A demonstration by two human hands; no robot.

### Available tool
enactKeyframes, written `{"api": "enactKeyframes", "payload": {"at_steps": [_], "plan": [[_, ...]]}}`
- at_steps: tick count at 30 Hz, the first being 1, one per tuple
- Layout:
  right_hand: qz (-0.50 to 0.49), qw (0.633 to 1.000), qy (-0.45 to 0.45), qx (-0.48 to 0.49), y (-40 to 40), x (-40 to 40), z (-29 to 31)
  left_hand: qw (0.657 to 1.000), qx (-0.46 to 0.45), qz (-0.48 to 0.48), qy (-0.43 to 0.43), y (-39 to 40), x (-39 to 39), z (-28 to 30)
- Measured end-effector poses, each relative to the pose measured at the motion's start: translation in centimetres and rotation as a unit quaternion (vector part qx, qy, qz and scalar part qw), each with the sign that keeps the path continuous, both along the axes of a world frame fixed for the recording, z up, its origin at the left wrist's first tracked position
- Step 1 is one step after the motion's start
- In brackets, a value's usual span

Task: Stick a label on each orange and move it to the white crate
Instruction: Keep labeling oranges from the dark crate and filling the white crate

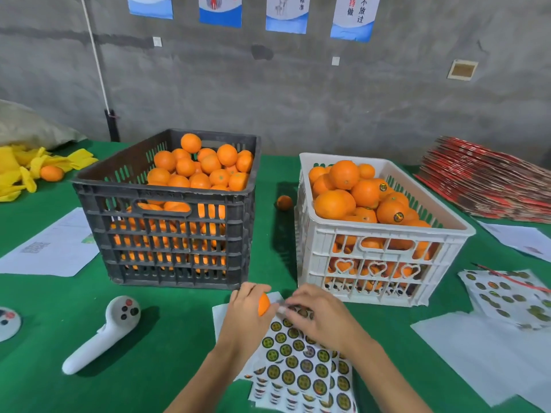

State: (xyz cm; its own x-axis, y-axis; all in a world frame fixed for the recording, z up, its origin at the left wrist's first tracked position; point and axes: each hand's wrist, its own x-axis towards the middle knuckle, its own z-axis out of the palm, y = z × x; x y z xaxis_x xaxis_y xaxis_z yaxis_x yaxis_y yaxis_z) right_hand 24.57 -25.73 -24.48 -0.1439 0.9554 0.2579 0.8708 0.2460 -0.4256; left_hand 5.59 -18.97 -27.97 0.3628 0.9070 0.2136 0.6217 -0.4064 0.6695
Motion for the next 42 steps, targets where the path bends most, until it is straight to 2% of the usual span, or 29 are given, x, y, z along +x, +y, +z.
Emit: {"api": "enactKeyframes", "payload": {"at_steps": [3, 10, 13, 21, 31, 33, 36, 38, 42], "plan": [[-0.008, 0.998, 0.015, -0.063, -0.5, 0.2, -2.8, 1.0, 0.02, -0.002, -0.003, -0.3, 0.2, -1.0], [0.003, 0.999, 0.0, -0.043, 0.2, -1.5, -3.9, 0.999, 0.02, 0.008, -0.041, 0.0, 0.4, -1.6], [0.001, 0.997, 0.05, -0.067, 0.3, -1.8, -4.2, 0.997, 0.006, 0.009, -0.07, 0.0, 0.2, -1.7], [-0.054, 0.97, 0.219, -0.094, 0.8, -2.5, -4.0, 0.965, -0.068, 0.059, -0.245, 0.1, -0.7, -2.1], [-0.132, 0.922, 0.315, -0.182, 1.9, -2.7, -3.1, 0.972, -0.047, 0.055, -0.223, 0.0, -1.0, -2.3], [-0.163, 0.915, 0.339, -0.146, 2.1, -2.8, -3.0, 0.971, -0.051, 0.056, -0.225, 0.0, -1.0, -2.4], [-0.229, 0.936, 0.268, -0.004, 2.2, -3.1, -2.8, 0.974, -0.042, 0.053, -0.217, 0.1, -0.9, -1.5], [-0.215, 0.938, 0.266, 0.055, 2.3, -3.8, -1.6, 0.974, -0.029, 0.042, -0.222, 0.2, -0.8, 0.1], [-0.156, 0.918, 0.333, 0.149, 2.7, -5.4, 2.2, 0.963, -0.012, 0.021, -0.267, 0.3, 0.5, 4.6]]}}
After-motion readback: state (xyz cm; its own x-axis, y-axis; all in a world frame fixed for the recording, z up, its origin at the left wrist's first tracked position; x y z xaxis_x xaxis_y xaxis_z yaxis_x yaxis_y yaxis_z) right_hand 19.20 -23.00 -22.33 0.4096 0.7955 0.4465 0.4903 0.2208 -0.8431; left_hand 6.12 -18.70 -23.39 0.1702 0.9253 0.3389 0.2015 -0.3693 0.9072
